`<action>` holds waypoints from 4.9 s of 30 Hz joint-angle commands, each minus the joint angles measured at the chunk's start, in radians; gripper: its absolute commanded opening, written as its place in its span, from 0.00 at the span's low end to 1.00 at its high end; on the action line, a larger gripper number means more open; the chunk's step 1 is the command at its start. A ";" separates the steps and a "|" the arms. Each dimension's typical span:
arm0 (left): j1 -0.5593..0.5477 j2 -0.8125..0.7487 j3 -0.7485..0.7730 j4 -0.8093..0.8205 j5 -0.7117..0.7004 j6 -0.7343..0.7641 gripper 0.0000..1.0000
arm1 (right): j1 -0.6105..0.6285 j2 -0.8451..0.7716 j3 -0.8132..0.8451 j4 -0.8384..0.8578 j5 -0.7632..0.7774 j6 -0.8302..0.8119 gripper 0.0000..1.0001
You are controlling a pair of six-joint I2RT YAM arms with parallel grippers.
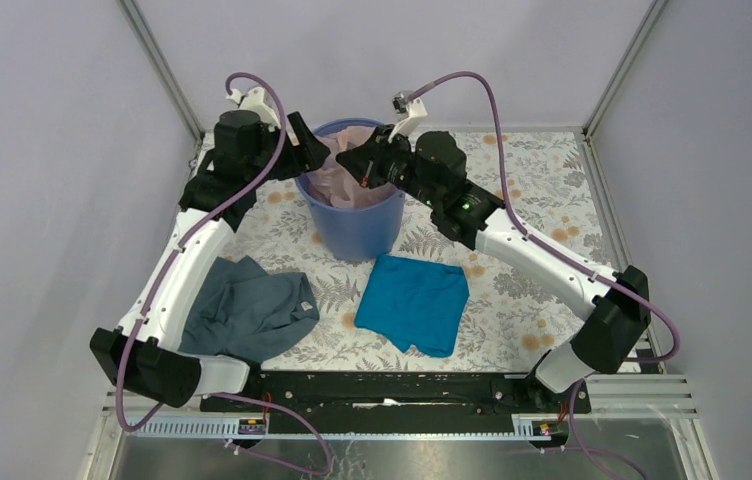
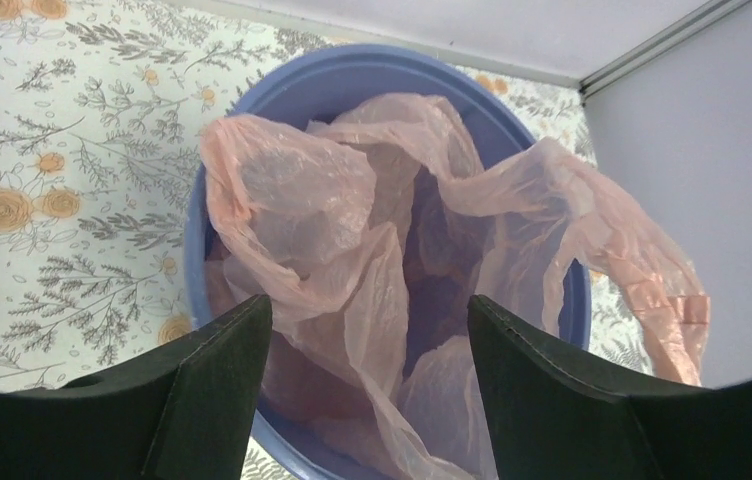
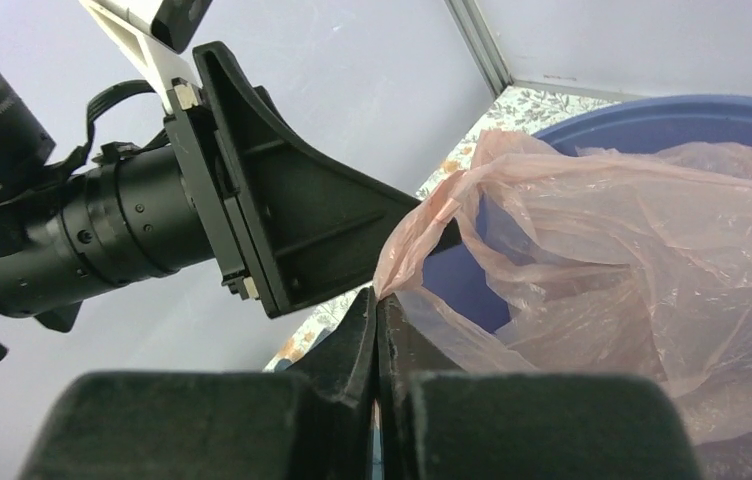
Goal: Put the trash bags into the trash bin
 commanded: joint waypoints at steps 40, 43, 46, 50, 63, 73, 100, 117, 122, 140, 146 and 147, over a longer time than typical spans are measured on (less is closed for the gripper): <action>-0.004 0.105 0.104 -0.041 -0.218 0.079 0.58 | -0.002 -0.267 -0.213 0.152 -0.003 -0.032 0.00; -0.004 0.121 0.111 -0.027 -0.209 0.089 0.54 | -0.002 -0.267 -0.213 0.148 -0.003 -0.032 0.00; -0.002 0.132 0.127 -0.012 -0.194 0.105 0.49 | -0.003 -0.268 -0.217 0.135 0.005 -0.045 0.00; -0.002 0.147 0.146 -0.011 -0.195 0.117 0.44 | -0.002 -0.279 -0.237 0.123 0.043 -0.074 0.00; 0.013 0.099 0.205 -0.021 -0.369 0.158 0.00 | -0.002 -0.356 -0.219 -0.043 0.202 -0.296 0.00; 0.099 -0.109 -0.006 -0.070 -0.456 0.123 0.00 | -0.002 -0.542 -0.304 -0.321 0.402 -0.415 0.00; 0.164 -0.124 -0.437 0.163 -0.209 -0.035 0.00 | -0.099 -0.491 -0.609 -0.109 0.360 -0.292 0.00; 0.202 -0.379 -0.390 0.033 -0.254 0.054 0.69 | -0.099 -0.520 -0.338 -0.505 0.104 -0.554 0.84; 0.203 -0.375 -0.327 0.185 -0.112 0.083 0.88 | -0.099 -0.405 -0.148 -0.586 0.183 -0.497 0.92; 0.213 -0.008 -0.052 0.163 -0.043 0.070 0.99 | -0.010 0.063 0.371 -0.769 0.470 -0.546 0.53; 0.381 -0.131 -0.231 0.193 -0.051 -0.072 0.98 | -0.022 0.084 0.363 -0.650 0.553 -0.563 0.00; 0.405 -0.159 -0.263 0.205 -0.037 -0.087 0.98 | -0.029 0.095 0.376 -0.643 0.552 -0.565 0.00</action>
